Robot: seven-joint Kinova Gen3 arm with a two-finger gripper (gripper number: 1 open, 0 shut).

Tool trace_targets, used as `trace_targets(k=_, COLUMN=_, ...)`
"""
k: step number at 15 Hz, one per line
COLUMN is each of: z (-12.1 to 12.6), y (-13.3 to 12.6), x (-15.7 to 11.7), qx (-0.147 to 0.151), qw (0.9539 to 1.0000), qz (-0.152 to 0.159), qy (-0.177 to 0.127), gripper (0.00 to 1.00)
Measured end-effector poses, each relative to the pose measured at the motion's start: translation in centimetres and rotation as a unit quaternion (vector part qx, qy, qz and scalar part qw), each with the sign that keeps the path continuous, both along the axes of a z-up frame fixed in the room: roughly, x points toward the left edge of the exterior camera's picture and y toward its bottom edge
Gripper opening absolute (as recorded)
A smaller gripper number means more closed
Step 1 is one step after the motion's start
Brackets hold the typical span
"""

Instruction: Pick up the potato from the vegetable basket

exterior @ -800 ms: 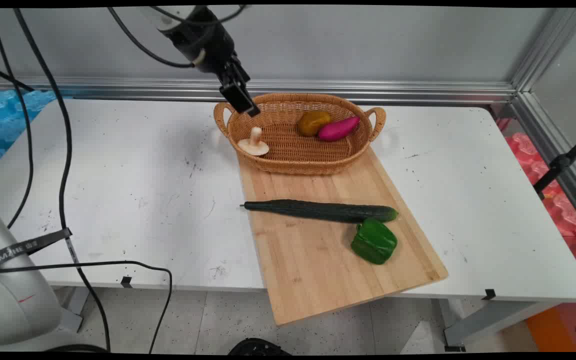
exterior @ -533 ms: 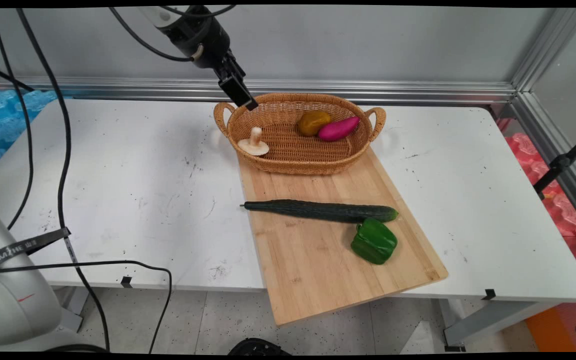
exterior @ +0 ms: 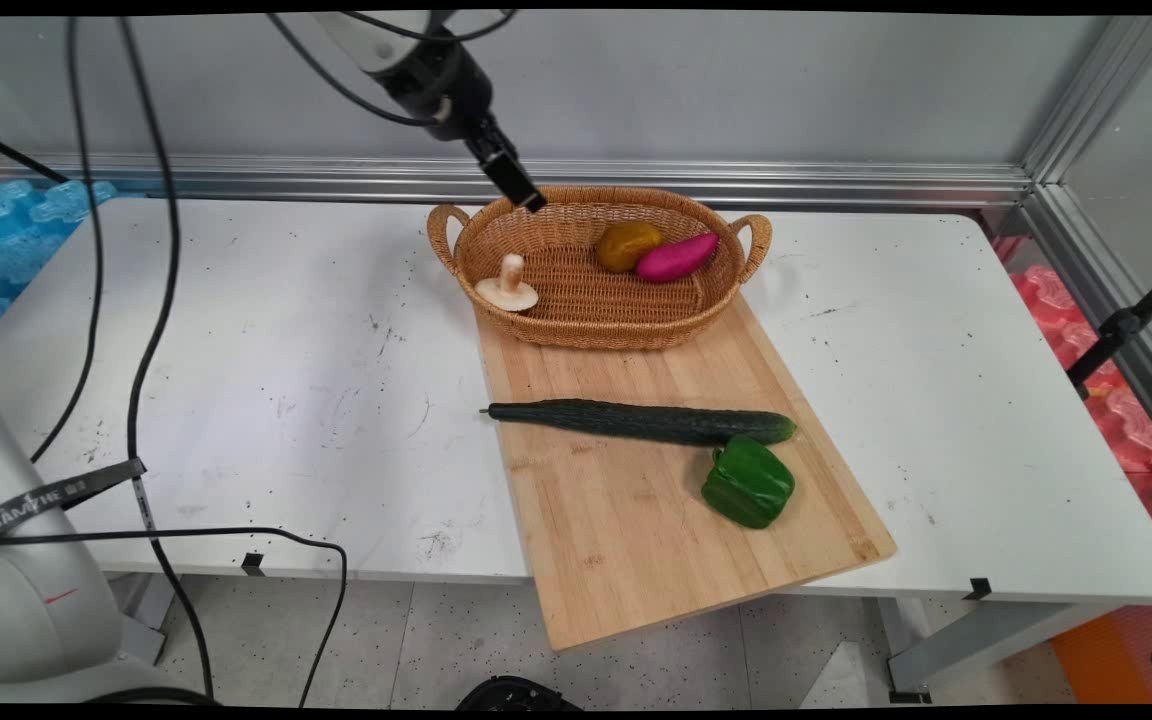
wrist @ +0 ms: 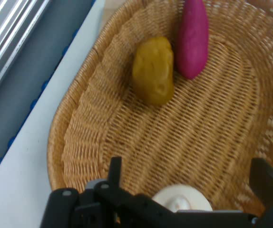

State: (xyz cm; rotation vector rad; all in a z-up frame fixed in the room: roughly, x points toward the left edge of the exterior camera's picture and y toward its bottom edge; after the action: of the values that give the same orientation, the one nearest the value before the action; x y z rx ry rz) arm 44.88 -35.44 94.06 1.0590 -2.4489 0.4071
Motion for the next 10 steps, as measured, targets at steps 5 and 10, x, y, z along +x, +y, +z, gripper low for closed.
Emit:
trace_targets(k=5, z=-3.8, y=-4.3, x=-1.7, qx=0.002, qw=0.9999, qz=0.011, qy=0.007, gripper=1.00)
trace_targets(k=10, z=-7.9, y=-8.5, x=-3.8, qx=0.011, qw=0.9999, qz=0.006, qy=0.010, gripper=1.00)
